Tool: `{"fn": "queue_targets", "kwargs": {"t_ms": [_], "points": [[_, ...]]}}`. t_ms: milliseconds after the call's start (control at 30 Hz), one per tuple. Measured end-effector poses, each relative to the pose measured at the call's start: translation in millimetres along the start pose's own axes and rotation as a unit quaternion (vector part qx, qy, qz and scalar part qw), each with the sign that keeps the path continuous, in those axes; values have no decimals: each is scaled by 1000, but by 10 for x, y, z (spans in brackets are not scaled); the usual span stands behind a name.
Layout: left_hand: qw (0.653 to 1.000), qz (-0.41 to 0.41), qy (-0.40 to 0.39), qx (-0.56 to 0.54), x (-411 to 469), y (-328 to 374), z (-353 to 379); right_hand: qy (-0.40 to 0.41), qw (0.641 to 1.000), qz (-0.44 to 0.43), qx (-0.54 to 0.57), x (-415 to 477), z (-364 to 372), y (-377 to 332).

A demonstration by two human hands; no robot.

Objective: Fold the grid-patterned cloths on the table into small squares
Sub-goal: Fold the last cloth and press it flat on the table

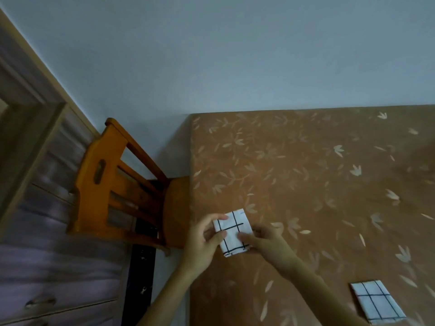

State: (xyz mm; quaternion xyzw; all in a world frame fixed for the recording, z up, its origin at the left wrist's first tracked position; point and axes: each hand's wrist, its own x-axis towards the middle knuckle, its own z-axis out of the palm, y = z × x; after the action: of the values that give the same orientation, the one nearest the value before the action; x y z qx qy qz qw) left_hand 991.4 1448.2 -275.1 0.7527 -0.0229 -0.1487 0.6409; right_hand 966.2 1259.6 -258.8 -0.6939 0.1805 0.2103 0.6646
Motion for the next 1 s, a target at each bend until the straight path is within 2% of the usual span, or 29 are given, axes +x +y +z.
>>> {"fn": "queue_targets", "kwargs": {"t_ms": [267,367,500,567,633,733,833,933,1000], "points": [[974,41,94,200,1329,-421,66,23,982,-18,-185,1404,-246,-7],[960,36,96,260,1723,-714,113,46,977,-18,-206,1890,-294,79],[937,29,63,341,1975,-981,248,96,966,-15,-241,2197,-324,222],[907,64,75,409,2006,-1063,297,149,930,-87,-324,2228,-271,296],[855,129,67,498,1989,-1166,337,165,862,-186,-442,2243,-201,386],[819,196,3,539,1932,-1289,345,91,806,-249,-529,2299,-208,523],[793,187,-16,579,1892,-1298,257,60,771,-264,-576,2311,-372,651],[805,148,-7,575,1834,-1255,171,49,776,-240,-581,2286,-513,658],[838,121,11,533,1763,-1205,169,38,799,-235,-551,2234,-553,627]]}}
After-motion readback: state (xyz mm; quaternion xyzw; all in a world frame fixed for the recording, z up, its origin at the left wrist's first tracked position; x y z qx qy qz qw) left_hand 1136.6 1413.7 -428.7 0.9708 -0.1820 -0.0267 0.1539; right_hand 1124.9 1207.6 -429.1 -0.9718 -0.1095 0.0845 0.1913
